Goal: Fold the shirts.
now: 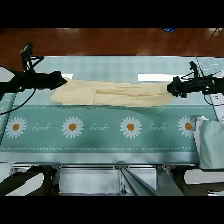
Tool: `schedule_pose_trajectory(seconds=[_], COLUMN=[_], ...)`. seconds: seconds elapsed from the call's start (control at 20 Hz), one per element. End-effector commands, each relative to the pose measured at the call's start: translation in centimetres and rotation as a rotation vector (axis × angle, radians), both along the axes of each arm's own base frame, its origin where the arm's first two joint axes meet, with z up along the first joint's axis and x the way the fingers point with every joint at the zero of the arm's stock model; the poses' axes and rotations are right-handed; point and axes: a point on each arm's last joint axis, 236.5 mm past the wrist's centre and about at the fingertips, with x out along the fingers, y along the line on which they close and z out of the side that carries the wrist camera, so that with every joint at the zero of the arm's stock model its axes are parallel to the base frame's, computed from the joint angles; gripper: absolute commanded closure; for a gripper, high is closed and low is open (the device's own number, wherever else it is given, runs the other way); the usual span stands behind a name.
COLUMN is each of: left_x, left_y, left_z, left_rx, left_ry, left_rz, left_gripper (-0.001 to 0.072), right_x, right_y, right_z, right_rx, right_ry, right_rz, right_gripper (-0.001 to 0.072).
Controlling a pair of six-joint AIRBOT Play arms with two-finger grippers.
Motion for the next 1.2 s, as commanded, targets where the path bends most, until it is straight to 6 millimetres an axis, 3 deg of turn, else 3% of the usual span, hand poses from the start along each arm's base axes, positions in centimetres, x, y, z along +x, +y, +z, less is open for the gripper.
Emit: schedule_pose_trajectory(seconds=[0.0,0.2,0.4,0.55,0.7,0.8,0.9,1.0,1.05,1.15], left_x=[0.3,-0.4,-2.7,-6.6,-12.5,-16.8,-18.5,-17.0,-14.9,-9.6], left_y=[-3.7,-13.9,-24.7,-33.4,-39.6,-41.7,-42.6,-42.1,-41.1,-37.2], left_z=[-0.6,-3.7,-7.7,-9.3,-11.3,-12.9,-13.5,-12.3,-11.1,-8.7], left_rx=[0.014,0.014,-0.011,-0.099,-0.138,-0.119,-0.110,-0.124,-0.138,-0.133], left_ry=[-0.038,0.005,0.136,0.215,0.300,0.364,0.377,0.365,0.353,0.318], left_rz=[-0.091,-0.292,-0.465,-0.606,-0.746,-0.834,-0.871,-0.862,-0.844,-0.783], left_gripper=[0.0684,0.0685,0.0685,0.0685,0.0685,0.0685,0.0685,0.0684,0.0684,0.0684], right_x=[-5.0,-10.6,-13.9,-15.5,-16.0,-15.7,-15.7,-15.7,-15.7,-15.5], right_y=[-0.4,1.0,2.4,3.1,3.3,3.2,3.2,3.2,3.3,3.9], right_z=[3.8,8.7,14.2,16.1,16.4,16.5,16.5,16.5,16.6,17.1], right_rx=[-0.114,-0.167,-0.184,-0.186,-0.181,-0.183,-0.181,-0.181,-0.176,-0.138], right_ry=[-0.042,-0.153,-0.285,-0.327,-0.327,-0.336,-0.337,-0.337,-0.338,-0.345], right_rz=[0.040,0.006,-0.055,-0.074,-0.078,-0.087,-0.087,-0.087,-0.087,-0.083], right_gripper=[0.0692,0.0692,0.0692,0.0692,0.0692,0.0692,0.0692,0.0692,0.0692,0.0692])
